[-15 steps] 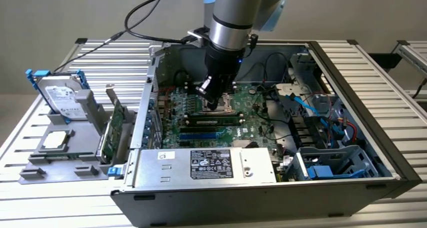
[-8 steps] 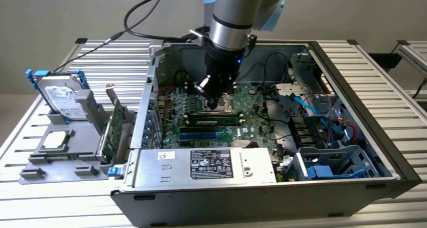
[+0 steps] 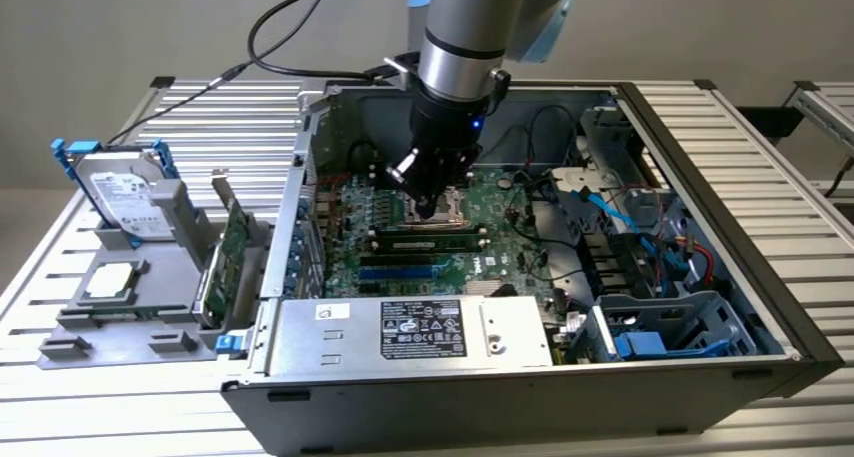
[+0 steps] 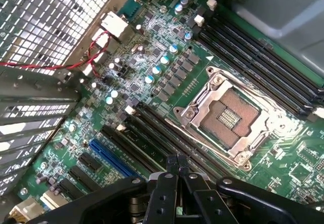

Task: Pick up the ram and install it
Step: 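Press down the ram until it locks into place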

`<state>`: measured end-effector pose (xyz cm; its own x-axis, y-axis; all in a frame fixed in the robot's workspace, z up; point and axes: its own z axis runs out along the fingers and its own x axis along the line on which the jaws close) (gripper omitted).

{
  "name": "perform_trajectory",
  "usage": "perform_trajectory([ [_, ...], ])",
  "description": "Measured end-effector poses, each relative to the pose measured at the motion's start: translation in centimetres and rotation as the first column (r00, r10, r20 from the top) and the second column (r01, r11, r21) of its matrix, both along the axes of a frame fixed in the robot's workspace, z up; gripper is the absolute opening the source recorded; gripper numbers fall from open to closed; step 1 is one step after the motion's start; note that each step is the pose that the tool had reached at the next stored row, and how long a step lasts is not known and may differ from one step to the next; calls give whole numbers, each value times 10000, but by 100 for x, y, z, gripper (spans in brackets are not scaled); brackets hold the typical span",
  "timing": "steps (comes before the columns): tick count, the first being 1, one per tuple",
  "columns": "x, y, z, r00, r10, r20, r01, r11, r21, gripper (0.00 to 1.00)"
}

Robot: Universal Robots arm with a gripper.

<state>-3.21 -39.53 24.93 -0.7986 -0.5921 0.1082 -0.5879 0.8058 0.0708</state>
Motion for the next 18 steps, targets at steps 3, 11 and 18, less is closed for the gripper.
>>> perform_trajectory([
  [3,0,0,0,9994,-338,40,338,9994,-11,11],
  [11,0,0,0,9921,-1250,136,1251,9921,-82,11],
  [18,0,0,-1,9776,-2094,193,2097,9777,-132,11],
])
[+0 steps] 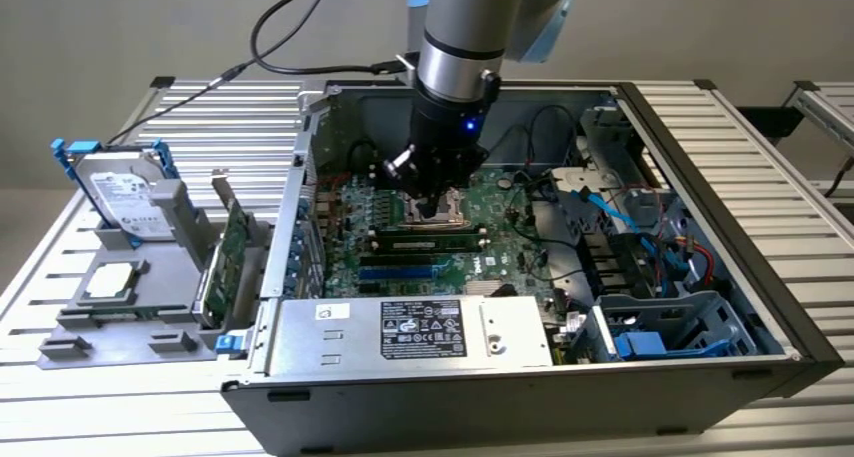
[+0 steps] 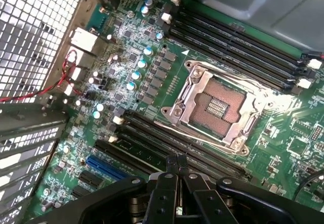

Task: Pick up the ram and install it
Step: 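Press down the ram until it locks into place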

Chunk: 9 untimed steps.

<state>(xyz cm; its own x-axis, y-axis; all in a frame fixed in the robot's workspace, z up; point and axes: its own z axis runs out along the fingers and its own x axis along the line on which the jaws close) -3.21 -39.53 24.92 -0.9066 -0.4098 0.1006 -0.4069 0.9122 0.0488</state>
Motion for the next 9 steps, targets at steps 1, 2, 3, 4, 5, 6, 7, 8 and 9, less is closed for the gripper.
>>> perform_trajectory([
  [1,0,0,-1,9999,-134,2,134,9999,0,11],
  [2,-1,0,-2,9996,-267,4,267,9996,0,11],
  [3,-1,0,-3,9992,-401,5,401,9992,-2,11],
  [4,0,0,-3,9986,-532,7,532,9986,-4,11],
  [5,0,0,-5,9978,-668,8,668,9978,-5,11],
  [6,0,0,-5,9968,-805,9,805,9968,-7,11],
  [7,0,0,-7,9956,-939,10,939,9956,-7,11],
  [8,0,0,-8,9940,-1089,11,1089,9940,-9,11],
  [9,0,0,-9,9925,-1226,12,1226,9925,-10,11],
])
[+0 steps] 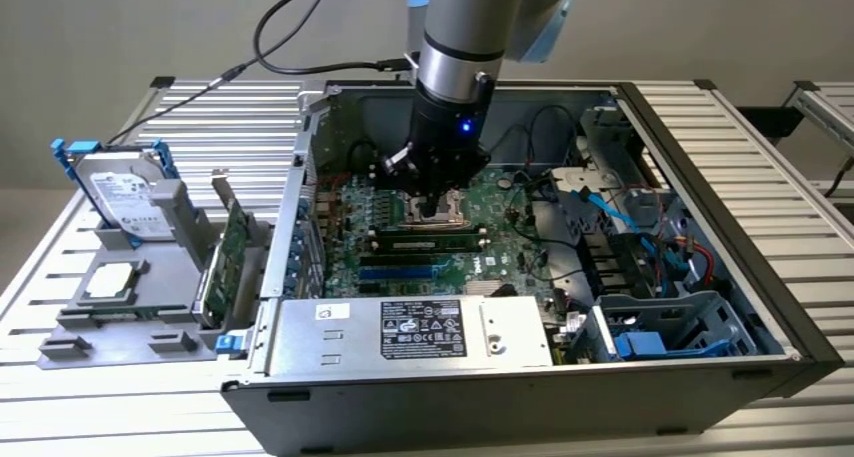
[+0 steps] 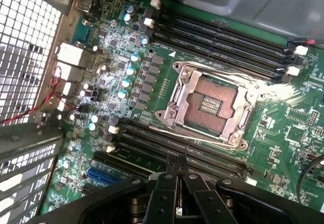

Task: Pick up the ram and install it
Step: 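Press down the ram until it locks into place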

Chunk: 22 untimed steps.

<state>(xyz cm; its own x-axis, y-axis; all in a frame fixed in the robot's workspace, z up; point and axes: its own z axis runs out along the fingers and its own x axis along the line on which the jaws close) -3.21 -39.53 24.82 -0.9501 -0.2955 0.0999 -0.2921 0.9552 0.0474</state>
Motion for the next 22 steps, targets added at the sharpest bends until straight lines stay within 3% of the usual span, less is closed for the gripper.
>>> perform_trajectory([
  [8,0,0,-11,9937,-1123,8,1123,9937,-16,11],
  [17,0,0,-17,9734,-2291,53,2292,9734,-38,11],
  [19,-1,0,-16,9716,-2365,125,2366,9716,-56,11],
  [22,-9,-1,-15,9707,-2368,410,2374,9713,-116,11],
])
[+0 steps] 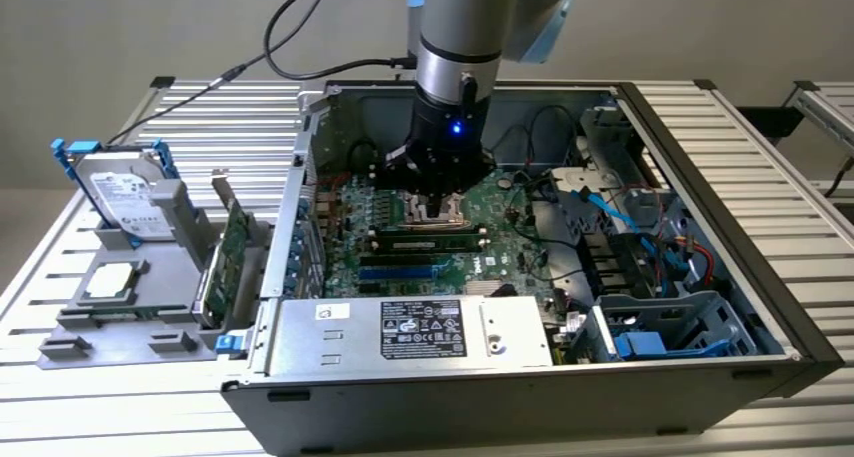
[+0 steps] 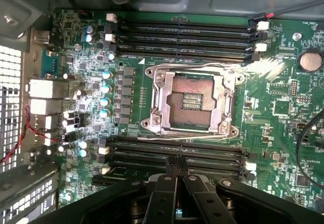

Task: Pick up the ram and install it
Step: 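Press down the ram until it locks into place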

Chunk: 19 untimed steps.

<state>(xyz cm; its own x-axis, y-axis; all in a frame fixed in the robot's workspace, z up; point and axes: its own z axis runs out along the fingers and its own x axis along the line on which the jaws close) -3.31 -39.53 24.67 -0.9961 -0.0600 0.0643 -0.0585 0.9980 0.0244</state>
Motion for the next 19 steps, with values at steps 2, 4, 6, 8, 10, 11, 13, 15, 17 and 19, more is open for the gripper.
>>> perform_trajectory([
  [2,-4,-6,3,10000,-12,89,13,10000,-85,11],
  [4,-5,-25,9,9999,-21,108,22,9999,-147,11],
  [6,-6,-58,16,9999,-31,110,33,9999,-164,11],
  [8,-6,-97,24,9999,-39,110,41,9998,-172,11],
  [10,-6,-133,32,9999,-47,110,49,9998,-176,11],
  [11,-7,-151,41,9999,-50,112,52,9998,-176,11],
  [13,-7,-187,63,9999,-50,117,52,9998,-175,11],
  [15,-9,-219,82,9999,-53,128,55,9998,-176,11],
  [17,-16,-240,86,9999,-53,145,55,9998,-172,11],
  [19,-17,-243,85,9999,-54,146,56,9999,-146,11],
])
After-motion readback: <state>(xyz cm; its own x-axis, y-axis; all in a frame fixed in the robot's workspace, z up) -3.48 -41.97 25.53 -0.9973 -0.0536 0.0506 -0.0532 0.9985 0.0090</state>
